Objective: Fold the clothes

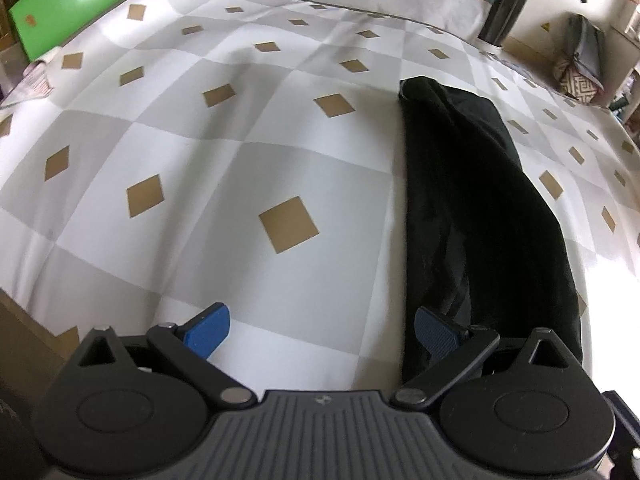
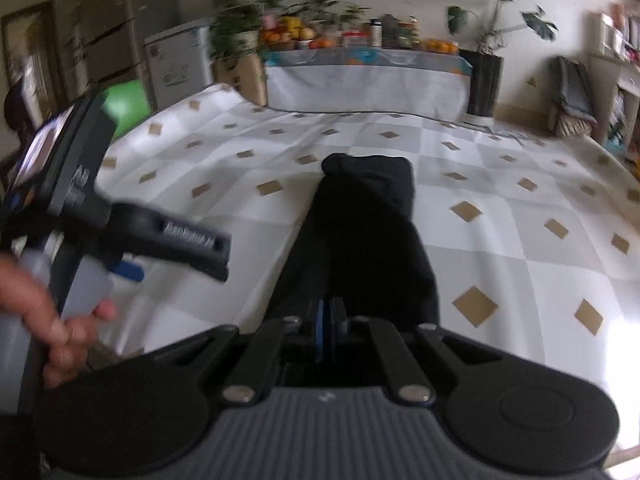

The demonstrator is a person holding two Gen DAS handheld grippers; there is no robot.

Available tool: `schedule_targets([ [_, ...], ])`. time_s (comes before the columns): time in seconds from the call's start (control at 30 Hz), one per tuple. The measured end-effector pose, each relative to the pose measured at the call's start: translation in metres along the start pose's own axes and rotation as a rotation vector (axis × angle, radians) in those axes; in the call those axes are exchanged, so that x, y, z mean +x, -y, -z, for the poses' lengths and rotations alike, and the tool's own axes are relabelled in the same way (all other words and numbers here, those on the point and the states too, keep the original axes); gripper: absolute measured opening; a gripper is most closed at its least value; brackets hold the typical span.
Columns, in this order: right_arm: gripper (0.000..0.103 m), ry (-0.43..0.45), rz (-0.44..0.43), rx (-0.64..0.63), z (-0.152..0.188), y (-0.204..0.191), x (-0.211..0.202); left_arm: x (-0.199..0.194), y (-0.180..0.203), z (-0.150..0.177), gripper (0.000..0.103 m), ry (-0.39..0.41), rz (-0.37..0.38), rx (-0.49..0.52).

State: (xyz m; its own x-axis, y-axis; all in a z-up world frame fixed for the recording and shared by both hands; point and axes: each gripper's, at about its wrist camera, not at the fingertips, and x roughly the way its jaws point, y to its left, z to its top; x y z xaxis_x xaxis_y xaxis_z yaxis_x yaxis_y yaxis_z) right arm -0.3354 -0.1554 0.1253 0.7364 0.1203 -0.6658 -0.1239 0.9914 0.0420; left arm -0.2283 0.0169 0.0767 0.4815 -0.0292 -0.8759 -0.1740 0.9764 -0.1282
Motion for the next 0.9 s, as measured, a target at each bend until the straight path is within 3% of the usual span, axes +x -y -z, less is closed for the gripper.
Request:
schedule_targets([
  [0.1,0.007,-0.053,0.071,0.078,0.008,0.015,0.008,0.001,0.0,0.002,0.099,-0.004,-0.006,0.003],
  [0.17,0.014,-0.131,0.133,0.172,0.017,0.033,0.016,0.002,0.003,0.003,0.099,-0.006,-0.01,0.016],
  [0.27,0.035,-0.211,0.167,0.297,0.031,0.053,0.024,0.006,0.011,0.006,0.099,-0.024,-0.01,0.047],
  [0.33,0.038,-0.226,0.179,0.333,0.035,0.059,0.026,0.009,0.016,0.009,0.099,-0.037,-0.008,0.07],
  [0.53,0.053,-0.17,0.111,0.304,0.033,0.048,0.026,0.014,0.025,0.012,0.099,-0.061,-0.004,0.112],
  [0.9,0.054,-0.194,0.173,0.137,0.035,0.019,0.03,0.017,0.027,0.013,0.099,-0.078,-0.001,0.103],
])
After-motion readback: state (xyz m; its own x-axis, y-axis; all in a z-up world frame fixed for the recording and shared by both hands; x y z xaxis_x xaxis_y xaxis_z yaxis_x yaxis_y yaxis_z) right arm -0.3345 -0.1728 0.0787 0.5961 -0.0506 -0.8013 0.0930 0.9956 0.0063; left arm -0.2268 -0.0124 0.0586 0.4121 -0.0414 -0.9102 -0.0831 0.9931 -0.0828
